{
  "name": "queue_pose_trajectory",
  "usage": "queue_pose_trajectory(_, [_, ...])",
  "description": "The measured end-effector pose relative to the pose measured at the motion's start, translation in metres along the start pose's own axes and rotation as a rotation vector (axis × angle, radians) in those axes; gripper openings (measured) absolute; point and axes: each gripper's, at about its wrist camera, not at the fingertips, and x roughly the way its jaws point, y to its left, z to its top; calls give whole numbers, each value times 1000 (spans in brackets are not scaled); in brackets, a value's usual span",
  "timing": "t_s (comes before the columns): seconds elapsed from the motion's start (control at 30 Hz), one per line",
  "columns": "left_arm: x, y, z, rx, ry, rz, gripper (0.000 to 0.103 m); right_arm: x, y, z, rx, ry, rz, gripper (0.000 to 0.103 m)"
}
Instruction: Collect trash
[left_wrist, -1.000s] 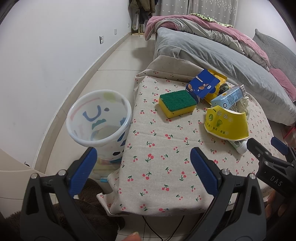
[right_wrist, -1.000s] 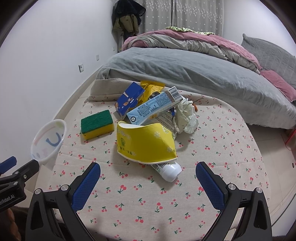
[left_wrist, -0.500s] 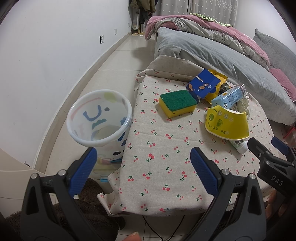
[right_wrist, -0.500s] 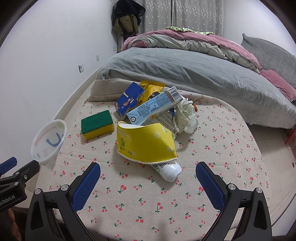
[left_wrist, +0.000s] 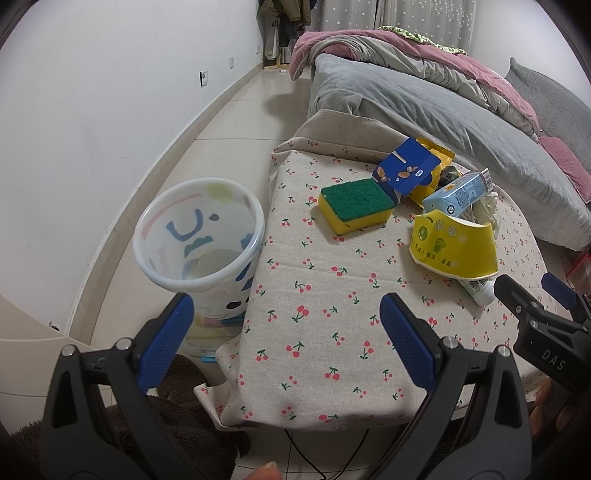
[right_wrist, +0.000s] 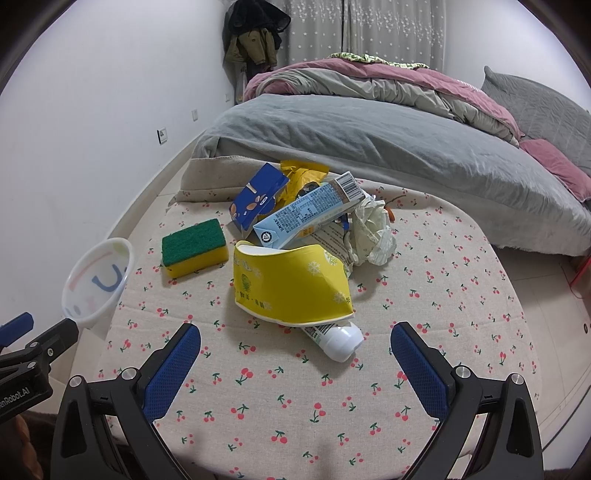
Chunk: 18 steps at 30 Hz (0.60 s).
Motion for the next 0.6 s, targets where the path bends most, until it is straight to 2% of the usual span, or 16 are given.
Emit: queue_pose_trajectory(0.6, [0, 1, 3, 2, 8, -18, 100, -1, 0, 0, 6, 0, 1, 103])
